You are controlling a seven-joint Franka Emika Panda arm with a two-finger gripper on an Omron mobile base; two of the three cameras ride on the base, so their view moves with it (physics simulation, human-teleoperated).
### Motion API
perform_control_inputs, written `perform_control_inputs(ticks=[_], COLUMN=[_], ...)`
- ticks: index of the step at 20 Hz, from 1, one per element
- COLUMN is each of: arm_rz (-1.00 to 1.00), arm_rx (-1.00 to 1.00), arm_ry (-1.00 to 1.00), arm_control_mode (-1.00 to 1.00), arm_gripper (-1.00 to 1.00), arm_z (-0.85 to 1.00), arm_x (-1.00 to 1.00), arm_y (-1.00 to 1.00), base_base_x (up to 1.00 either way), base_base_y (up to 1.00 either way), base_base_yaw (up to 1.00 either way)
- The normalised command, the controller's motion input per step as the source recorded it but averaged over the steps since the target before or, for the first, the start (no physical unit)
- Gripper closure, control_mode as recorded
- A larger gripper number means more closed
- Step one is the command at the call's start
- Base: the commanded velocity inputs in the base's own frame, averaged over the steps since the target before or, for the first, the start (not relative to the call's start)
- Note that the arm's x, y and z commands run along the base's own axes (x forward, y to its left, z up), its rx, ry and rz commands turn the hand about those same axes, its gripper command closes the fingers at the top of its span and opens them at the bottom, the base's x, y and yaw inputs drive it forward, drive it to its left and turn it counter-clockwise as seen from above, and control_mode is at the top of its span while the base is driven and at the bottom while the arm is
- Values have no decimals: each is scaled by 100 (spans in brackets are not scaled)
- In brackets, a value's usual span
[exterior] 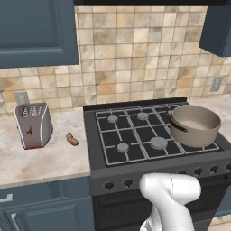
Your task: Turn on the burner for the pot on the stove. Wait thirty seconds for the pot to heat up. Then add the potato to the pot.
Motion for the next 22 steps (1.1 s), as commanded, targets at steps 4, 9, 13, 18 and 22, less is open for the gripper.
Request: perform_control_inputs(ticks=[4,9,13,18,22], arm_rz=[5,5,4,2,5], arm_rx=[0,0,0,0,0], arm_ry=[0,0,-2,-4,-11], arm_control_mode=[-100,-100,-100,-100,-100], arm_gripper=[-100,-100,-100,-100,-100], arm_z=[-4,-4,-4,-10,-11], arm_x=[26,32,38,36,35], arm_y=[6,6,3,7,0], base_base_x=[0,0,0,0,0], base_base_y=[0,0,0,0,0], base_base_yaw=[0,0,0,0,0])
